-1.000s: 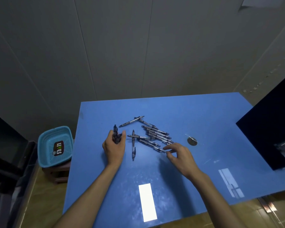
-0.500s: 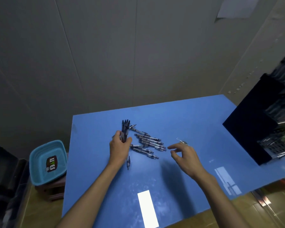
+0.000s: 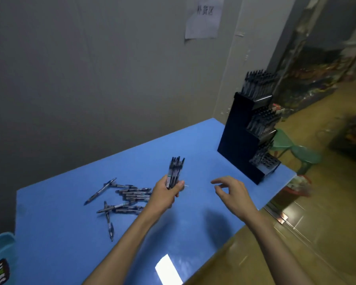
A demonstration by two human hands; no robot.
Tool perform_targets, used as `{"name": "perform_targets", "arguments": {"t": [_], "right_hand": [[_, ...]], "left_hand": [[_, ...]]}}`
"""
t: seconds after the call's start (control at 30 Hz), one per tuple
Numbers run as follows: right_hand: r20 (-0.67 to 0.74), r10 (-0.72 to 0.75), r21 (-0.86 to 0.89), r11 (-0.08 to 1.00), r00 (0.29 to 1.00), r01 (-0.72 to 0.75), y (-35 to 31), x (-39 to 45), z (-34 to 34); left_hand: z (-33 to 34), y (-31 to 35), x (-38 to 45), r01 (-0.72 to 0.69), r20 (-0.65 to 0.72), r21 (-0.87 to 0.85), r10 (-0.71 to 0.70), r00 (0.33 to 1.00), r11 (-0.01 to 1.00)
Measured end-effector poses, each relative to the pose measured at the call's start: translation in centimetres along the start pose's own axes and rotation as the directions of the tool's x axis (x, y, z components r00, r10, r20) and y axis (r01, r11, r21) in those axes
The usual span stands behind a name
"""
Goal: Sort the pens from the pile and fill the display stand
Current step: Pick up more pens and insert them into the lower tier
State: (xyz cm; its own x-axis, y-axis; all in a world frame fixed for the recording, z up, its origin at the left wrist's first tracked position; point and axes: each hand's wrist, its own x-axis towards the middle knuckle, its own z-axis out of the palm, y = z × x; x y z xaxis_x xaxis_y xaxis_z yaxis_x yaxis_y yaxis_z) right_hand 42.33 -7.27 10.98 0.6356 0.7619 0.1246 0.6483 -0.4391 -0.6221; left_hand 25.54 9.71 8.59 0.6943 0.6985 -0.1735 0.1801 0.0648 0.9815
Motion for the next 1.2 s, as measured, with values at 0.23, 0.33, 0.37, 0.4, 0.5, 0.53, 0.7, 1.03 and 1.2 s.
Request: {"name": "perform_targets", "arguments": {"t": [0.23,0.33,0.37,0.4,0.5,0.53,0.7,1.03,1.2], "right_hand": [[-0.056,0.049,0.013,0.999,0.997,-0.048,7.1,-2.6,-6.6],[-0.064,0.057,0.05,0.997,0.996,-0.054,11.0,-3.8,-9.6],[-0.061,0.06,0.059,0.997,0.996,-0.056,12.3,-4.1,-10.7],[-0.058,0.062,0.065,0.996,0.996,-0.058,13.5,-4.5,-11.7],[-0.051,0.056,0.064,0.997,0.997,-0.052,17.0,-5.1,-14.8],[-0.053,0.053,0.067,0.997,0.997,-0.049,18.0,-5.2,-15.8],[-0.063,0.028,0.09,0.996,0.998,-0.022,22.5,-5.5,-20.3],[-0.048,-0.045,0.119,0.992,0.998,0.05,28.0,-0.5,-24.5],[-0.009,-0.101,0.092,0.991,0.995,0.101,30.4,3.8,-24.8]], "left_hand": [[10.7,2.2,-0.8,0.031,0.062,-0.116,-0.024,0.998,0.993],[15.3,2.8,-1.5,0.014,0.09,-0.096,-0.006,0.996,0.995],[16.9,3.0,-1.7,0.016,0.093,-0.079,-0.008,0.996,0.997],[18.4,3.2,-2.0,0.014,0.092,-0.063,-0.008,0.996,0.998],[23.2,3.6,-2.4,0.001,0.074,-0.055,0.003,0.997,0.998],[24.8,3.7,-2.4,-0.001,0.063,-0.057,0.005,0.998,0.998],[31.4,4.9,-2.7,-0.006,0.058,-0.063,0.01,0.998,0.998],[38.9,6.0,1.1,-0.02,-0.011,-0.127,0.018,1.0,0.992],[41.3,5.5,4.8,-0.04,-0.08,-0.123,0.03,0.996,0.992]]}}
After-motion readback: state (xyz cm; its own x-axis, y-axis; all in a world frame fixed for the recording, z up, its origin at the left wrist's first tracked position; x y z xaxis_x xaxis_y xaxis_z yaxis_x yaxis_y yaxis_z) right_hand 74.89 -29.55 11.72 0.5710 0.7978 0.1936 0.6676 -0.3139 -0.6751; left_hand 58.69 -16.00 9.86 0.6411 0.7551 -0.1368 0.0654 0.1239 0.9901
